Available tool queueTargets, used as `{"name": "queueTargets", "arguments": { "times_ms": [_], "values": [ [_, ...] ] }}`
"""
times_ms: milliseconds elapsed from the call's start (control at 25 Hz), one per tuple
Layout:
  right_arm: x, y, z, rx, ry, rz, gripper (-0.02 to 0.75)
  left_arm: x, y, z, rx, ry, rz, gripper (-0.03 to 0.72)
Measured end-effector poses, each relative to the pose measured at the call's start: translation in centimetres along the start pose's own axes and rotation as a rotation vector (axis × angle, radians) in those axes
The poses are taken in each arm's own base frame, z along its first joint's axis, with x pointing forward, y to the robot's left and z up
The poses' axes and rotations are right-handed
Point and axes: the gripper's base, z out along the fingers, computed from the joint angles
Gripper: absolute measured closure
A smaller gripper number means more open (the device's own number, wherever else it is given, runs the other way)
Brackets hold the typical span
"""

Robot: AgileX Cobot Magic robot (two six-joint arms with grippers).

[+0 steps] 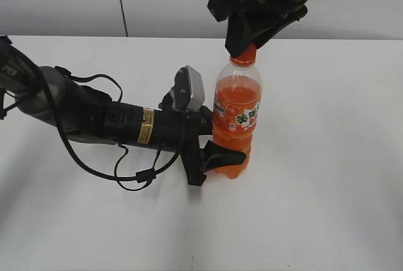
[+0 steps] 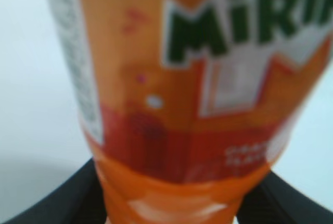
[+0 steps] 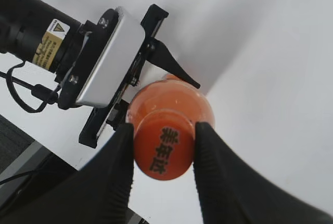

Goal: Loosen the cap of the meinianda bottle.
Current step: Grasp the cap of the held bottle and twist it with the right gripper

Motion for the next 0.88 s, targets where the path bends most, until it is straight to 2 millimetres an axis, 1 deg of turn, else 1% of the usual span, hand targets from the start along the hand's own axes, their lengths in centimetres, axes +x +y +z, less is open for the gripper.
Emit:
{"name": "queueTargets", "arguments": {
  "times_ms": [240,400,520,880],
  "values": [
    [-0.09,0.02,0.04,-0.003,-0.003,-0.05,0.469,0.01,0.02,0.0,-0.003,0.001,-0.003,0.279],
    [-0.1,0.05,0.04,-0.006,-0.004,-0.165,0.469,0.01,0.02,0.0,-0.002,0.001,-0.002,0.279],
    [-0.1,0.06,0.04,-0.007,-0.005,-0.342,0.469,0.01,0.01,0.0,-0.001,0.002,0.0,0.279],
    [-0.03,-0.14,0.04,0.012,0.011,-1.057,0.469,0.02,0.02,0.0,-0.002,0.002,-0.001,0.279]
  ]
}}
